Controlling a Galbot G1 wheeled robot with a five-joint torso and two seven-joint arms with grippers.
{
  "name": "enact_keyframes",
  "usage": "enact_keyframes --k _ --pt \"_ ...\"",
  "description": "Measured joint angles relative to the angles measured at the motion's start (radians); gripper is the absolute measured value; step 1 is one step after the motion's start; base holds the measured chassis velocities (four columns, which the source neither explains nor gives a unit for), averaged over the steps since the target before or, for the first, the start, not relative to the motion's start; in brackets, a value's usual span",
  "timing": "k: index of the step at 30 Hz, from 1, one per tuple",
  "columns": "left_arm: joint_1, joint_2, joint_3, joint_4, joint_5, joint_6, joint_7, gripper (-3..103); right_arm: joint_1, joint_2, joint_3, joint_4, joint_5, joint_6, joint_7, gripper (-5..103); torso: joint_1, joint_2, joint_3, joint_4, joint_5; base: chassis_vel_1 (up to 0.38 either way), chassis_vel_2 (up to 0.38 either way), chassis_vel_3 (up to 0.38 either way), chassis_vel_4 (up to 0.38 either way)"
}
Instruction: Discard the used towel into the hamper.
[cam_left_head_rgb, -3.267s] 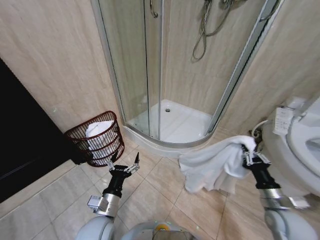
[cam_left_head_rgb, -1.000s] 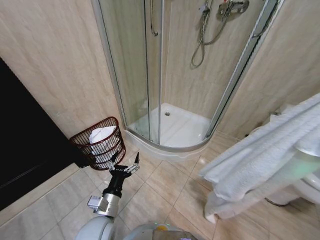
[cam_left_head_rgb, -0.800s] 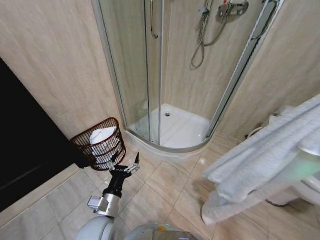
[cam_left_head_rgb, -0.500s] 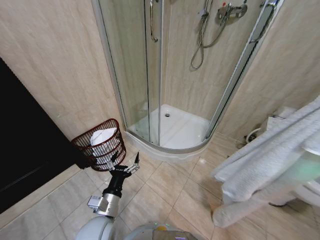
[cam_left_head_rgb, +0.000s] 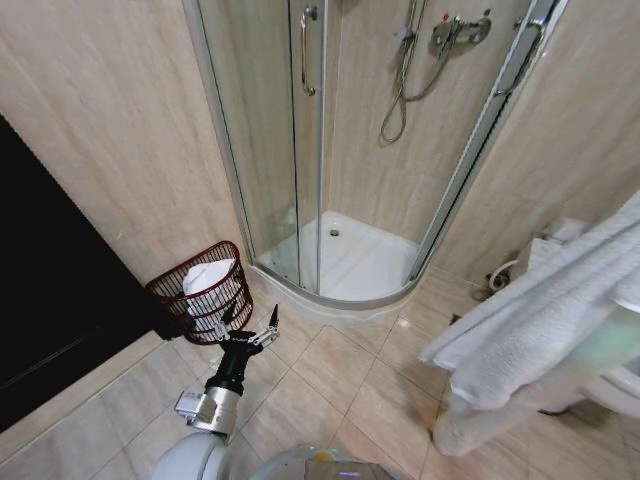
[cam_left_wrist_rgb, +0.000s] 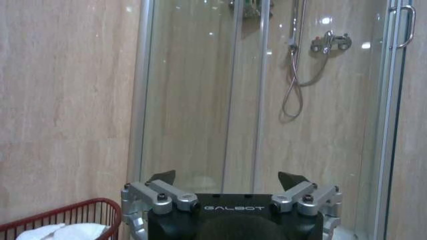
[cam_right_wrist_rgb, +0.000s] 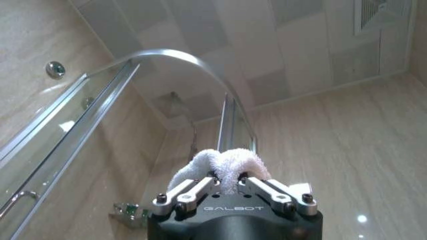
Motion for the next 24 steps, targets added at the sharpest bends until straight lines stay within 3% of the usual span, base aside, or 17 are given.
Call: enact_keyframes --k 24 --pt "0.0 0.0 0.0 0.0 0.0 0.0 0.0 100 0.007 -0.004 0.033 0.0 0.011 0.011 0.028 8 0.035 0.099 0.064 0.0002 0.0001 0.0 0.0 0.0 0.0"
